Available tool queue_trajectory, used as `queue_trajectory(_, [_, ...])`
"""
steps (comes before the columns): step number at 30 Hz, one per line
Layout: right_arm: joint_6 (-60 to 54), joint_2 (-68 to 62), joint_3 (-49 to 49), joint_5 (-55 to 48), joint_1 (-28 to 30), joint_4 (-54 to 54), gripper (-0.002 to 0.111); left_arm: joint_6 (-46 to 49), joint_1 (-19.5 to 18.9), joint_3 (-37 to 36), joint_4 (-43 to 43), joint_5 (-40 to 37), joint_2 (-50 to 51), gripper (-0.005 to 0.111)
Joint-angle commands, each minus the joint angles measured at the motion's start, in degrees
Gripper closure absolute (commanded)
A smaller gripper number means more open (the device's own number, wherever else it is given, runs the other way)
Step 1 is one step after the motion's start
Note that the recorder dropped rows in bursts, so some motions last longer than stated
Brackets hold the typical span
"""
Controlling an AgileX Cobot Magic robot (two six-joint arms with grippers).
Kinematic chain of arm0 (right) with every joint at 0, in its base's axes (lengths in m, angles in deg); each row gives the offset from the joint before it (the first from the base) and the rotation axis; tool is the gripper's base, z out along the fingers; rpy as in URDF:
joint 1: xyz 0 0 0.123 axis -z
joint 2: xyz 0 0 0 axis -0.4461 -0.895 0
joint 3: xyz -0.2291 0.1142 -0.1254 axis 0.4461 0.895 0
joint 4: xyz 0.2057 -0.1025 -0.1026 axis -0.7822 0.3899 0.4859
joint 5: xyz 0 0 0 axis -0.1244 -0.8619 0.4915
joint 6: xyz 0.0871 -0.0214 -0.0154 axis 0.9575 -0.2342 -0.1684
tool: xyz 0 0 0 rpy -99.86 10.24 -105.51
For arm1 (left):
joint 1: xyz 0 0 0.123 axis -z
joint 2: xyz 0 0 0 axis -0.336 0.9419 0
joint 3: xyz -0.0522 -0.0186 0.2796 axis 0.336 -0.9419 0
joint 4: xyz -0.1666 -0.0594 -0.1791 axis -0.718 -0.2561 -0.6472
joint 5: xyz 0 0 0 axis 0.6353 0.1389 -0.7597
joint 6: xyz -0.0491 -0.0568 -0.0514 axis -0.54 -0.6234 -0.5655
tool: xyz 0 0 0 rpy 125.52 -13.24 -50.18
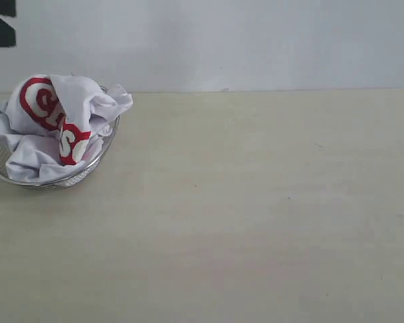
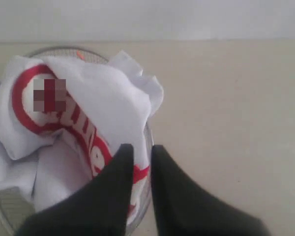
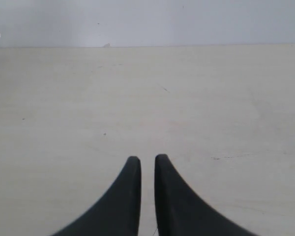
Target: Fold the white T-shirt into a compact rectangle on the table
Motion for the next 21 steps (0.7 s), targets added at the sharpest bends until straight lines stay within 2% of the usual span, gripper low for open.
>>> queue_trajectory(1, [-0.17, 0.31, -0.02, 0.68, 0.24, 0.26, 0.102, 2.83, -0.20, 2.77, 0.31, 1.80, 9.99, 0.068])
queue_trajectory(2, [-0.17, 0.31, -0.02, 0.68, 0.24, 0.26, 0.102, 2.83, -0.20, 3.53, 0.31, 2.45, 12.11, 0.054])
queue_trajectory(4, [-0.17, 0.31, -0.02, 0.68, 0.24, 0.26, 0.102, 2.83, -0.20, 4.79, 0.31, 2.69, 15.82, 0.037])
queue_trajectory(5, [-0.17, 0.31, -0.02, 0.68, 0.24, 0.26, 0.102, 2.83, -0.20, 5.92, 0.31, 2.45, 18.17, 0.029])
queue_trajectory(6, [-0.17, 0.31, -0.02, 0.68, 0.24, 0.26, 0.102, 2.94, -0.20, 6.68, 0.31, 2.18, 19.60, 0.027])
queue_trajectory(11, [-0.17, 0.31, -0.02, 0.68, 0.24, 0.26, 0.102, 5.87, 0.05, 10.44, 0.31, 1.01, 25.88, 0.026])
queue_trajectory(18, [-0.17, 0.31, -0.02, 0.68, 0.24, 0.26, 0.102, 7.91, 1.90, 14.42, 0.31, 3.82, 32.33, 0.026])
queue_trajectory(20, [-0.17, 0.31, -0.02, 0.68, 0.24, 0.26, 0.102, 7.91, 1.90, 14.55, 0.55, 4.27, 33.09, 0.029])
queue_trajectory(21, [-0.17, 0.31, -0.02, 0.68, 0.24, 0.26, 0.102, 7.91, 1.90, 14.55, 0.55, 5.02, 33.09, 0.035])
